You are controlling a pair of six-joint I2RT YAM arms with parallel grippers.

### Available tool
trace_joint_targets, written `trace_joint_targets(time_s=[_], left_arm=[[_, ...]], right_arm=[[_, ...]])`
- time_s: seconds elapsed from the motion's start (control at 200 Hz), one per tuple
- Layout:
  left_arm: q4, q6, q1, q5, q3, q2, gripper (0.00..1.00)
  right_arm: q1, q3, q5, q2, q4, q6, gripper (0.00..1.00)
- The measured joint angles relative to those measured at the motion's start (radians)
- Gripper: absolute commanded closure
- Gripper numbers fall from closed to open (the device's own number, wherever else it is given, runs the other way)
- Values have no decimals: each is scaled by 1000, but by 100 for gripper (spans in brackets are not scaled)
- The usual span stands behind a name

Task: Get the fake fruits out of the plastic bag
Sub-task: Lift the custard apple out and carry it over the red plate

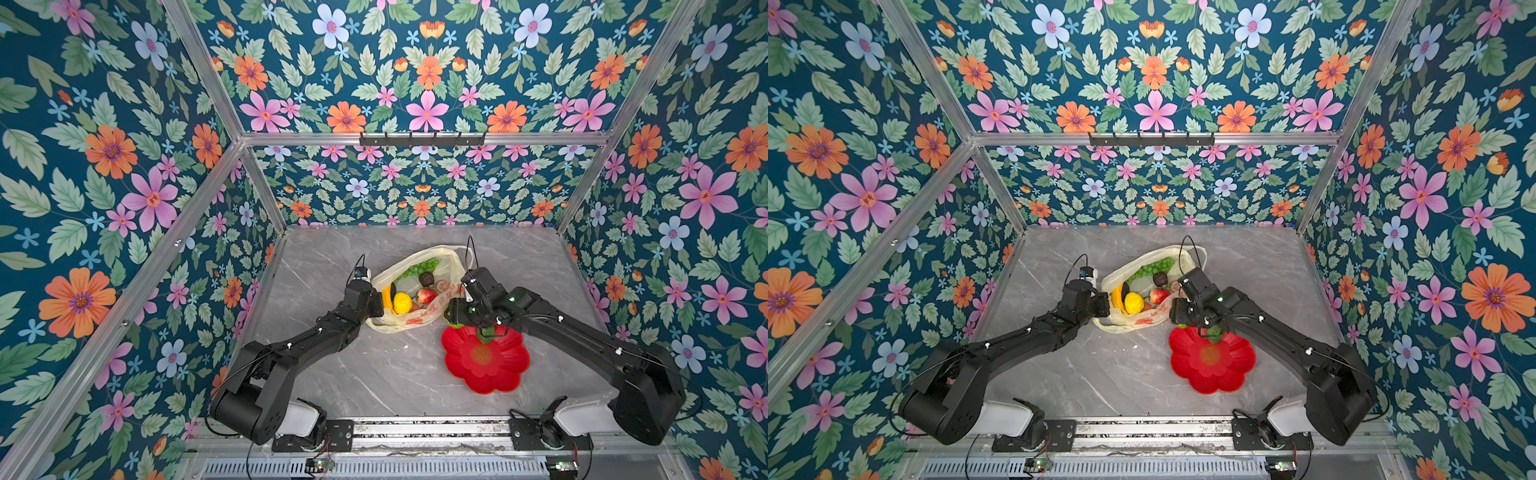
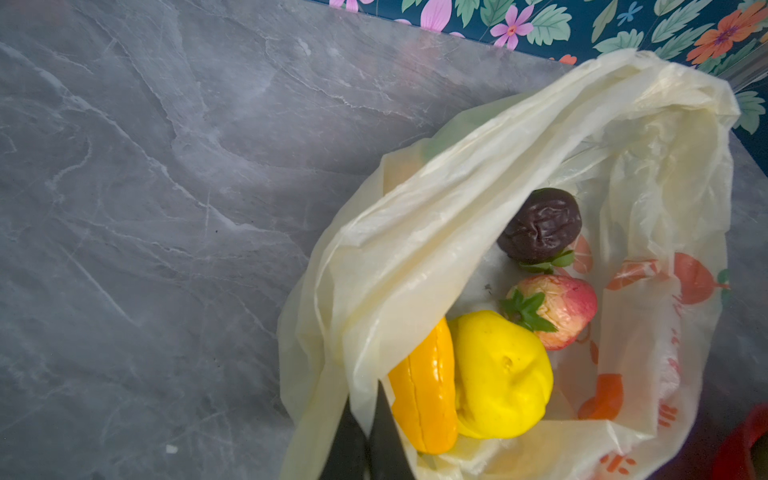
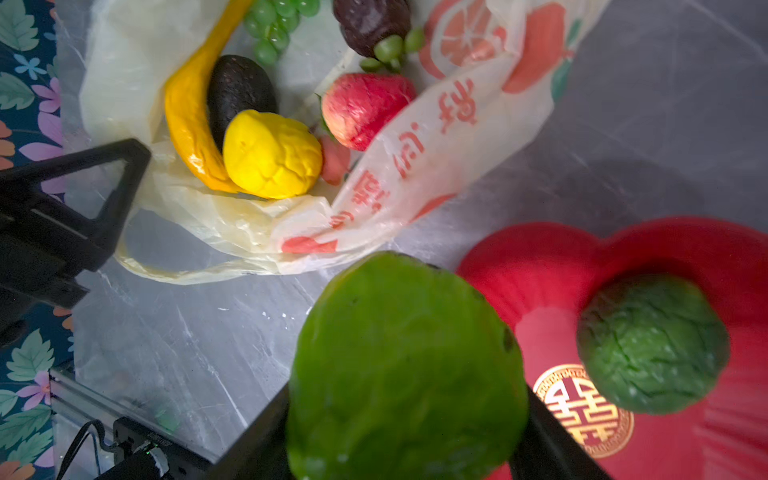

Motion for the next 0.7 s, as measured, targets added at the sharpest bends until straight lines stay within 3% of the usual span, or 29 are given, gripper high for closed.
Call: trace_joint_targets(time_s=[0.375,0.7], left_arm=[[0,0,-1,-1,0,0,93],[0,0,-1,-1,0,5,93]], right_arm=[[-72,-288,-93,-178,95,179,40],[-82,-407,-154,-211,183,296,40]])
